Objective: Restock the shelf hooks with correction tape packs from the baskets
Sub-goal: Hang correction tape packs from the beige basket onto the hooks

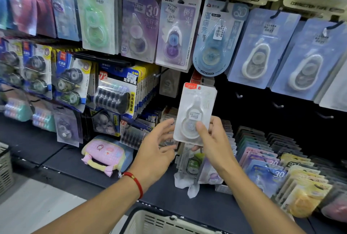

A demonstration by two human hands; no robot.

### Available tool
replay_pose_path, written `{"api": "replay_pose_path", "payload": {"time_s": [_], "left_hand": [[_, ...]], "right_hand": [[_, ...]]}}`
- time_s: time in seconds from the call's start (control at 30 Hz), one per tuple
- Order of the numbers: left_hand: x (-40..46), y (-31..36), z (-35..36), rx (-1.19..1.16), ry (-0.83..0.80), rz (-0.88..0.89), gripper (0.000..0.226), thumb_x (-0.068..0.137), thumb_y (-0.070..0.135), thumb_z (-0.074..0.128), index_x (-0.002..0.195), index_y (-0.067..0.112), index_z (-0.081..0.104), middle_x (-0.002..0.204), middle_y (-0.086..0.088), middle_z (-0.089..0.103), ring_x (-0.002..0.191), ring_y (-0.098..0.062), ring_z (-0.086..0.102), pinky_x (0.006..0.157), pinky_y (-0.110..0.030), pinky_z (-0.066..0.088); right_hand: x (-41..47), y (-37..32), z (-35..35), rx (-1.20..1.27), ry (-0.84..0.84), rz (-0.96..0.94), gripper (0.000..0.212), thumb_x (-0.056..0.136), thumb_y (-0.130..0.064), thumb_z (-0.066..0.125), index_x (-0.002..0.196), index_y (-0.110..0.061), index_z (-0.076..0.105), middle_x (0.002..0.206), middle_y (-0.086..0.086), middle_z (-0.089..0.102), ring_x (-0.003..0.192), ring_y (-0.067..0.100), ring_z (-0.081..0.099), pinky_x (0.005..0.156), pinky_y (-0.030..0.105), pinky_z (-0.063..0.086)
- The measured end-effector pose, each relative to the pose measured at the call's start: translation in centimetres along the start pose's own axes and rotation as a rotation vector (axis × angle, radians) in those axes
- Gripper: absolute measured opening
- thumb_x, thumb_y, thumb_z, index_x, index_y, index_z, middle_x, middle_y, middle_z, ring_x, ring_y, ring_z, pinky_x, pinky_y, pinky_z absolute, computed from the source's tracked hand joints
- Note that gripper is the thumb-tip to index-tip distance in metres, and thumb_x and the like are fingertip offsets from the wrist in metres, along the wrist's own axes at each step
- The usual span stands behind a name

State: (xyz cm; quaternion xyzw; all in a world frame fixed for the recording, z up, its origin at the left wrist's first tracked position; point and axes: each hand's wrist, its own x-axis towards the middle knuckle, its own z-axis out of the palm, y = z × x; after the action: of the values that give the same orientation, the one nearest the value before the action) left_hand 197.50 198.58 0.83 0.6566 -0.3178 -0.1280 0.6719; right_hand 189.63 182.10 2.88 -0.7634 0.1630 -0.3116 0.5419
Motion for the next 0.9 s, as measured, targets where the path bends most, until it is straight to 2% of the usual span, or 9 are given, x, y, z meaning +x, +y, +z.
{"api": "replay_pose_path", "payload": {"time_s": [0.23, 0.33, 0.4, 0.47, 0.53, 0.63, 0.73, 0.8, 0.9], "left_hand": [[0.0, -0.3, 0.4, -0.027, -0.05, -0.001, 0.088, 0.085, -0.027, 0.053, 0.155, 0.027, 0.042, 0.145, 0.021, 0.056, 0.131, 0.008, 0.055, 0.107, -0.027, 0.054], [0.2, -0.5, 0.6, -0.044, -0.054, -0.015, 0.088, 0.086, -0.025, 0.054, 0.146, 0.038, 0.046, 0.143, 0.026, 0.055, 0.133, 0.007, 0.054, 0.107, -0.024, 0.053], [0.3, -0.7, 0.6, -0.01, -0.064, -0.037, 0.087, 0.087, -0.023, 0.054, 0.135, 0.049, 0.048, 0.139, 0.03, 0.055, 0.134, 0.006, 0.052, 0.104, -0.018, 0.052], [0.4, -1.3, 0.5, 0.064, -0.109, -0.074, 0.083, 0.09, -0.016, 0.057, 0.139, 0.049, 0.047, 0.143, 0.024, 0.054, 0.137, 0.001, 0.051, 0.093, -0.008, 0.051], [0.4, -2.0, 0.0, 0.138, -0.15, -0.128, 0.08, 0.092, -0.009, 0.061, 0.154, 0.038, 0.041, 0.149, 0.012, 0.051, 0.139, -0.005, 0.049, 0.083, -0.005, 0.05], [0.5, -2.7, -0.8, 0.289, -0.16, -0.118, 0.075, 0.093, -0.005, 0.062, 0.156, 0.03, 0.041, 0.141, 0.01, 0.053, 0.137, -0.009, 0.05, 0.087, -0.008, 0.05], [0.6, -2.8, -1.6, 0.382, -0.155, -0.111, 0.07, 0.093, -0.003, 0.062, 0.155, 0.026, 0.044, 0.149, 0.006, 0.055, 0.14, -0.014, 0.05, 0.111, -0.033, 0.049], [0.4, -2.9, -2.1, 0.416, -0.162, -0.119, 0.068, 0.093, -0.002, 0.063, 0.154, 0.025, 0.046, 0.15, 0.003, 0.055, 0.138, -0.018, 0.052, 0.114, -0.041, 0.047], [0.2, -3.1, -2.7, 0.445, -0.177, -0.123, 0.064, 0.094, -0.001, 0.064, 0.15, 0.026, 0.049, 0.148, 0.001, 0.054, 0.132, -0.02, 0.054, 0.11, -0.039, 0.049]], "right_hand": [[0.0, -1.2, 0.4, -0.013, 0.17, 0.026, 0.017, 0.105, -0.039, 0.059, 0.114, -0.025, 0.056, 0.095, 0.001, 0.074, 0.055, 0.024, 0.074, 0.042, 0.028, 0.052], [0.2, -1.3, 0.2, -0.082, 0.14, 0.072, 0.024, 0.105, -0.043, 0.058, 0.115, -0.021, 0.055, 0.093, 0.002, 0.075, 0.057, 0.024, 0.075, 0.047, 0.036, 0.057], [0.2, -0.7, 0.0, -0.264, 0.134, 0.086, 0.034, 0.104, -0.05, 0.056, 0.121, -0.021, 0.054, 0.099, 0.002, 0.074, 0.073, 0.022, 0.076, 0.06, 0.039, 0.06], [-0.1, 0.4, -0.3, -0.616, 0.183, 0.002, 0.053, 0.104, -0.051, 0.053, 0.144, -0.016, 0.044, 0.129, 0.006, 0.064, 0.107, 0.024, 0.068, 0.078, 0.035, 0.052], [-0.8, 1.1, -0.4, -0.914, 0.211, -0.25, 0.065, 0.103, -0.036, 0.059, 0.157, -0.011, 0.032, 0.151, 0.013, 0.042, 0.125, 0.03, 0.053, 0.091, 0.039, 0.05], [-0.5, 1.9, -0.3, -1.203, 0.091, -0.607, 0.063, 0.095, -0.022, 0.066, 0.153, -0.011, 0.043, 0.163, 0.017, 0.033, 0.147, 0.037, 0.039, 0.114, 0.055, 0.043], [1.5, 2.3, 0.4, -1.316, -0.021, -0.53, 0.06, 0.1, -0.032, 0.059, 0.155, -0.017, 0.041, 0.174, 0.011, 0.013, 0.162, 0.031, 0.01, 0.128, 0.056, 0.02], [3.2, 2.4, 0.7, -1.364, -0.043, -0.435, 0.059, 0.101, -0.032, 0.059, 0.155, -0.017, 0.039, 0.175, 0.007, 0.009, 0.161, 0.032, 0.009, 0.128, 0.055, 0.019], [5.7, 2.4, 0.7, -1.406, -0.071, -0.352, 0.064, 0.101, -0.024, 0.058, 0.159, -0.018, 0.03, 0.175, 0.003, 0.005, 0.16, 0.032, 0.01, 0.126, 0.056, 0.023]]}}
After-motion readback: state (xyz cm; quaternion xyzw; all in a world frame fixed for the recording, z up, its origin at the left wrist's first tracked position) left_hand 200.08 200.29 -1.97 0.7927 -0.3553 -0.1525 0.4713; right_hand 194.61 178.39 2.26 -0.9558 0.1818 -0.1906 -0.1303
